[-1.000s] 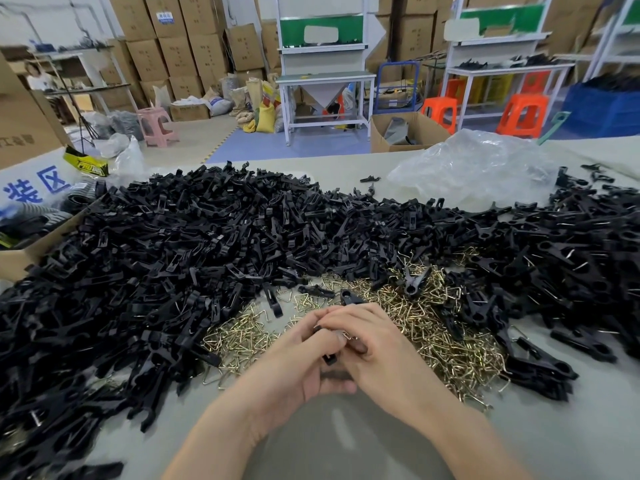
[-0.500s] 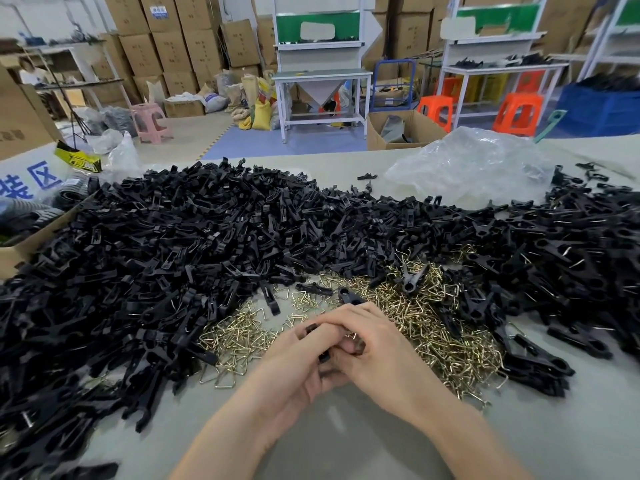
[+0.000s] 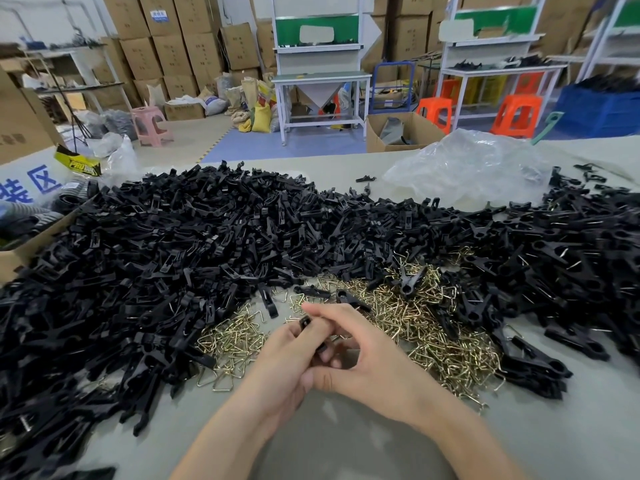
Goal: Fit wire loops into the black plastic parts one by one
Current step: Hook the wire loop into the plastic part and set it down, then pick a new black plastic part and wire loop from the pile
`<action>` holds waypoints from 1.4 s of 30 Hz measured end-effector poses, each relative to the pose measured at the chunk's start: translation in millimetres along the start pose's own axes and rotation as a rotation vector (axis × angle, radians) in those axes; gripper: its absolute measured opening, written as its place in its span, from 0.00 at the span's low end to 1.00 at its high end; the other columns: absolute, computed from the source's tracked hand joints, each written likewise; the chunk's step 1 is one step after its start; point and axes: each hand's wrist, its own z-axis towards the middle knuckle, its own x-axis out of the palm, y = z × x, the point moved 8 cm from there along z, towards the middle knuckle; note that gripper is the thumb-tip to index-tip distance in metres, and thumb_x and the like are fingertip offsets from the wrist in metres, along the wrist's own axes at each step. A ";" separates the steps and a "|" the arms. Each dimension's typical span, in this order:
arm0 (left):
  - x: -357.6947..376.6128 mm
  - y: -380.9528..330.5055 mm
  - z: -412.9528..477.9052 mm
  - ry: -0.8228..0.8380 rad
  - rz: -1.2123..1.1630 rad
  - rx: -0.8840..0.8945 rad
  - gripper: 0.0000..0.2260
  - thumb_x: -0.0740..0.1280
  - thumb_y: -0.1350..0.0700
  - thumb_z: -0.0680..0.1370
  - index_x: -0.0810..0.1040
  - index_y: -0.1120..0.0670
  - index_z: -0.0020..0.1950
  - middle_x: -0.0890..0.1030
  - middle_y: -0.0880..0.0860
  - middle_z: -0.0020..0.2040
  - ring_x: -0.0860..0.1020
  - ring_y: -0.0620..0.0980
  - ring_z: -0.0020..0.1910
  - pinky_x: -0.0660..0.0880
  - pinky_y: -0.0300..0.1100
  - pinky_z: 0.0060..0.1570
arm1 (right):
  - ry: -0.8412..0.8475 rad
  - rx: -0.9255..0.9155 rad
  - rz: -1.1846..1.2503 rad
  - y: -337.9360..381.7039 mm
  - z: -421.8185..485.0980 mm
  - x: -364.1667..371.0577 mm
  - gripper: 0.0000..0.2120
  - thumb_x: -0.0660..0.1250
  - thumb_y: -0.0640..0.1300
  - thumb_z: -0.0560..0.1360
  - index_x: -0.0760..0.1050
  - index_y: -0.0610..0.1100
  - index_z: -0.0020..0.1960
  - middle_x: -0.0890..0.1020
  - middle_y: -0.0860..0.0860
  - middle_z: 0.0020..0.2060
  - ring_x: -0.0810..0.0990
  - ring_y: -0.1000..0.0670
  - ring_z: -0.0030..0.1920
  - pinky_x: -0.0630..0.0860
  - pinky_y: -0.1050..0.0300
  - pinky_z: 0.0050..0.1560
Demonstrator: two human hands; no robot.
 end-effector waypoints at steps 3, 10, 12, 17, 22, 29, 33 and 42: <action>3.6 -3.2 -0.4 0.039 0.000 -0.009 0.10 0.67 0.59 0.79 0.76 0.59 0.38 0.73 0.55 0.31 0.78 0.50 0.32 0.78 0.40 0.31 | 0.003 0.020 0.053 0.5 -1.1 -2.1 0.31 0.78 0.52 0.71 0.71 0.66 0.70 0.76 0.59 0.64 0.79 0.60 0.48 0.79 0.57 0.56; 12.8 -0.2 -4.4 0.254 0.121 -0.002 0.22 0.76 0.49 0.73 0.76 0.60 0.60 0.82 0.56 0.44 0.81 0.52 0.41 0.80 0.45 0.38 | -0.066 -0.044 -0.155 8.1 -3.7 -12.5 0.18 0.71 0.47 0.72 0.77 0.62 0.59 0.73 0.67 0.66 0.76 0.60 0.65 0.76 0.60 0.62; 13.8 -1.1 -6.4 0.309 0.100 -0.008 0.30 0.76 0.42 0.72 0.73 0.58 0.66 0.83 0.59 0.48 0.81 0.56 0.44 0.81 0.46 0.41 | -0.155 -0.043 -0.184 15.6 -1.2 -26.8 0.15 0.73 0.53 0.73 0.78 0.61 0.59 0.78 0.66 0.61 0.79 0.59 0.59 0.72 0.69 0.60; -19.2 -23.4 -4.9 -0.099 0.294 0.275 0.18 0.71 0.42 0.75 0.78 0.45 0.62 0.85 0.53 0.46 0.82 0.50 0.42 0.78 0.41 0.41 | -0.839 -0.092 0.514 20.1 -17.6 -154.4 0.32 0.75 0.50 0.70 0.72 0.43 0.71 0.84 0.53 0.56 0.85 0.53 0.54 0.81 0.61 0.53; -64.0 -71.4 -35.3 -0.906 1.175 0.617 0.10 0.66 0.55 0.79 0.78 0.50 0.59 0.82 0.45 0.52 0.78 0.51 0.55 0.68 0.36 0.59 | -0.766 0.077 0.722 -11.1 -27.6 -138.3 0.31 0.68 0.50 0.77 0.65 0.42 0.77 0.85 0.44 0.57 0.85 0.46 0.57 0.82 0.59 0.52; -107.4 -64.5 -38.5 -1.100 1.579 0.312 0.17 0.71 0.59 0.76 0.78 0.62 0.63 0.78 0.69 0.53 0.75 0.70 0.53 0.70 0.65 0.52 | -0.296 -0.059 -0.398 18.1 -6.4 -33.5 0.20 0.58 0.57 0.83 0.65 0.63 0.74 0.80 0.68 0.51 0.80 0.67 0.48 0.76 0.72 0.48; -114.0 -75.6 -38.6 -1.108 1.557 0.336 0.11 0.68 0.55 0.80 0.80 0.60 0.58 0.78 0.68 0.47 0.75 0.68 0.48 0.72 0.60 0.41 | -0.231 -0.038 -0.464 9.3 -5.8 -22.2 0.20 0.54 0.58 0.82 0.65 0.64 0.74 0.78 0.70 0.53 0.80 0.62 0.50 0.76 0.67 0.51; -122.1 -90.9 -49.4 -1.066 0.867 0.654 0.11 0.54 0.48 0.85 0.75 0.49 0.58 0.77 0.45 0.41 0.72 0.55 0.49 0.65 0.47 0.44 | -0.355 -0.039 -0.388 6.5 -7.2 -34.3 0.17 0.59 0.49 0.83 0.69 0.64 0.70 0.80 0.67 0.52 0.82 0.54 0.43 0.78 0.59 0.47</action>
